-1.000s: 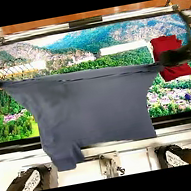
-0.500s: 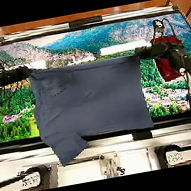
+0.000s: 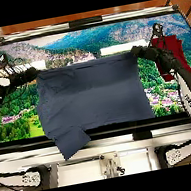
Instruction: Fold the shirts.
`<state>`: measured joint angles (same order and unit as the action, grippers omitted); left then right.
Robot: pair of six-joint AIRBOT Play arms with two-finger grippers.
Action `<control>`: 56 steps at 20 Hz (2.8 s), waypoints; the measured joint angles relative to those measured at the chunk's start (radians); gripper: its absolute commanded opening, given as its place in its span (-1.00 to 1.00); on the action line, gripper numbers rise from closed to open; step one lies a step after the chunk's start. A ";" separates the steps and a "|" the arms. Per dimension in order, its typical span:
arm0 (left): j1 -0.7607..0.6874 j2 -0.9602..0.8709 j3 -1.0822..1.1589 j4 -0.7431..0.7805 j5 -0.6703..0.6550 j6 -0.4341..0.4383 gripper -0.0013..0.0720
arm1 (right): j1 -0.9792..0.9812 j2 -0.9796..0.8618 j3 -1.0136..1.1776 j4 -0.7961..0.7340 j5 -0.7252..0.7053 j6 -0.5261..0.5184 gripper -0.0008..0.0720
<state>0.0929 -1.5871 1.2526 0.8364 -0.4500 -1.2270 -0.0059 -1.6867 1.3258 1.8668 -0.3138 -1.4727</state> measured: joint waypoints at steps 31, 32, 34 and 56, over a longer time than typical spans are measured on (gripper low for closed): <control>0.026 -0.015 0.047 0.372 -0.867 -0.084 0.29 | -0.018 0.030 0.000 -0.188 -0.656 -0.022 0.30; 0.027 -0.013 0.047 0.370 -0.894 -0.085 0.29 | -0.018 0.045 0.000 -0.203 -0.675 -0.029 0.30; 0.037 0.002 0.047 0.360 -0.948 -0.087 0.02 | -0.038 0.085 0.000 -0.227 -0.739 -0.059 0.30; 0.346 0.511 -0.789 0.080 -0.954 0.006 0.50 | -0.314 0.293 0.000 -0.126 -1.092 -0.233 0.30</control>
<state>0.4385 -1.0763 0.4633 0.9169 -1.4040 -1.2209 -0.3202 -1.3937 1.3254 1.7412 -1.4059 -1.7054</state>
